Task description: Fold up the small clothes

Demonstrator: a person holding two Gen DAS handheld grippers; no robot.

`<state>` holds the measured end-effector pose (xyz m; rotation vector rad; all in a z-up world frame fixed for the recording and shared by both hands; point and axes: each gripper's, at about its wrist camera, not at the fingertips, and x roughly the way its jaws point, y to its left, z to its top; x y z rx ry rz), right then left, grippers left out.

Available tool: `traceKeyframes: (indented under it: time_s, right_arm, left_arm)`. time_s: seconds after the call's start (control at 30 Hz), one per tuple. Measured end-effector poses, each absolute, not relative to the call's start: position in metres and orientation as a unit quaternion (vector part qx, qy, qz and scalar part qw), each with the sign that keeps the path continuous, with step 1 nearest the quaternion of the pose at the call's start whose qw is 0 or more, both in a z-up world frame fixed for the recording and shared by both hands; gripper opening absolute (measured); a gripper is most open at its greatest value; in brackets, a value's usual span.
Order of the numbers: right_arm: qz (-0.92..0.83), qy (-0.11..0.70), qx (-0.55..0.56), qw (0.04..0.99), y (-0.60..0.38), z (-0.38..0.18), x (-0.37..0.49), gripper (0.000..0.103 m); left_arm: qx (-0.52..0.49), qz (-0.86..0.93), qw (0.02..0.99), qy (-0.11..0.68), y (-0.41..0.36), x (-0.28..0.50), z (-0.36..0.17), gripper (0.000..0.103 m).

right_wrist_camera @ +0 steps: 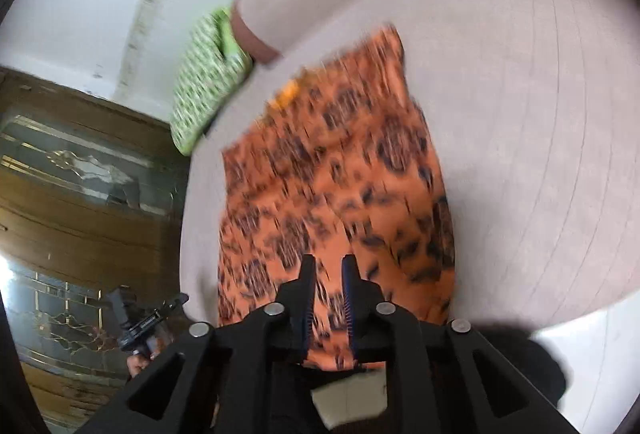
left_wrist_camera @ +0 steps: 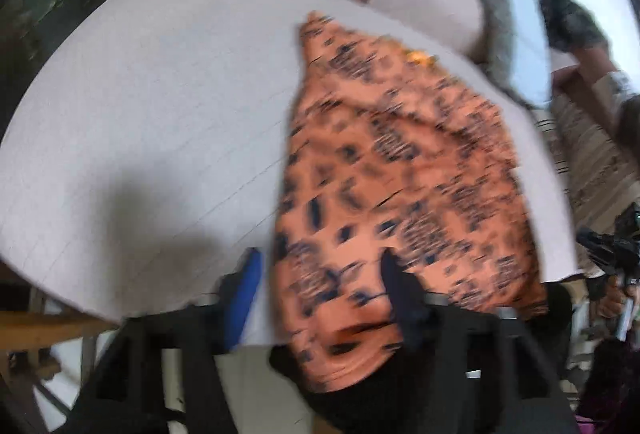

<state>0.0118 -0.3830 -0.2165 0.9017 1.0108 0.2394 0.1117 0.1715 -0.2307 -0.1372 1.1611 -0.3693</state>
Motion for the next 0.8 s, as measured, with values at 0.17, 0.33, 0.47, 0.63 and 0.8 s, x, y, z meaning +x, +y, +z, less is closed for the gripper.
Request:
traceKeyframes:
  time_s: [0.17,0.33,0.47,0.63,0.8]
  right_arm:
    - [0.062,0.516,0.391,0.760,-0.370,-0.271,0.000,0.075]
    - [0.039,0.534,0.380,0.754,-0.378,-0.296,-0.018,0.075]
    - [0.017,0.537,0.385,0.750,-0.393,-0.309,-0.031,0.075]
    - [0.018,0.543,0.413,0.731,-0.397,-0.324,-0.034,0.075]
    - [0.018,0.549,0.414,0.725,-0.393,-0.329,-0.036,0.075]
  left_arm:
    - [-0.104,-0.154,0.779,0.599,0.189,0.087,-0.286,0.065]
    - [-0.147,-0.180,0.758,0.609,0.190,0.066,-0.305,0.065]
    - [-0.172,-0.194,0.742,0.618,0.185,0.062,-0.312,0.065]
    - [-0.206,-0.218,0.728,0.616,0.179,0.059,-0.315,0.064]
    - [-0.240,-0.222,0.710,0.624,0.174,0.068,-0.326,0.041]
